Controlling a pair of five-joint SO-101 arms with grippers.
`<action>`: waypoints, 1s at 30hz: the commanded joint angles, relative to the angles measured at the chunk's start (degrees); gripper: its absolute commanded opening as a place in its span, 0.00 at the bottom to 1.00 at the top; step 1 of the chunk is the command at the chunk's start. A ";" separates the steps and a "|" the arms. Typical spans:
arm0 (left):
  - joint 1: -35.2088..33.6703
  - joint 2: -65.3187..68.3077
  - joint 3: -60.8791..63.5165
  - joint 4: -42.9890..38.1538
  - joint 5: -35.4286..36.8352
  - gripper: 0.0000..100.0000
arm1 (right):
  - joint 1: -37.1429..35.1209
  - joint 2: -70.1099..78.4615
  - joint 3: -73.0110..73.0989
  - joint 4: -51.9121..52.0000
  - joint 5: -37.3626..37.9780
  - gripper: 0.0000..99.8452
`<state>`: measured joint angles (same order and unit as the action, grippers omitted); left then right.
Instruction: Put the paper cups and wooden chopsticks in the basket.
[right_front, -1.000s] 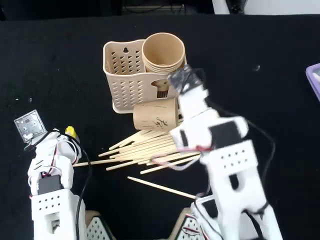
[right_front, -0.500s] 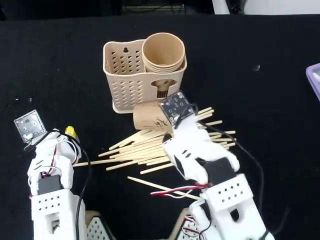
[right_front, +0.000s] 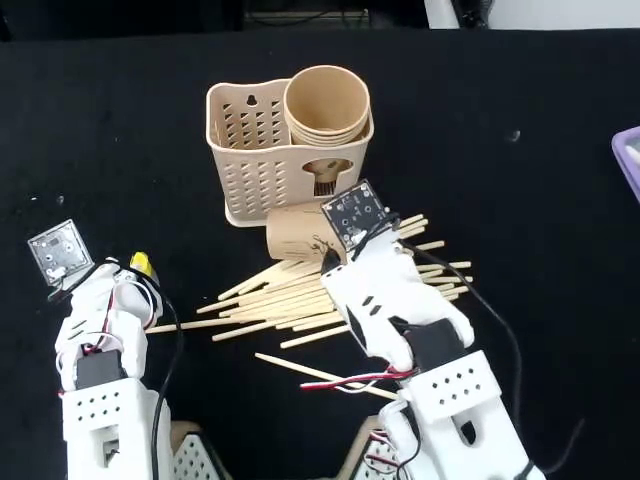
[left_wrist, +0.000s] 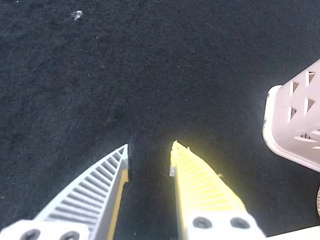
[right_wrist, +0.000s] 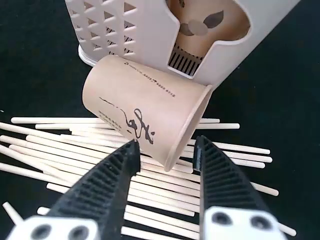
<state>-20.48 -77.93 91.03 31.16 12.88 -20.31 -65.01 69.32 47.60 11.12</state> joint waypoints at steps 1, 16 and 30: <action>-0.31 -0.79 -0.31 -1.32 0.09 0.14 | 0.79 -1.19 -0.31 -1.41 -3.16 0.19; -0.31 -0.79 -0.31 -1.23 0.09 0.14 | 2.37 10.42 -0.66 -8.70 -12.48 0.19; -0.31 -0.79 -0.31 -1.23 0.00 0.14 | 3.16 15.08 0.40 -13.89 -12.48 0.19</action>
<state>-20.48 -77.93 91.03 31.16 12.88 -18.02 -50.42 69.41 36.88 -0.92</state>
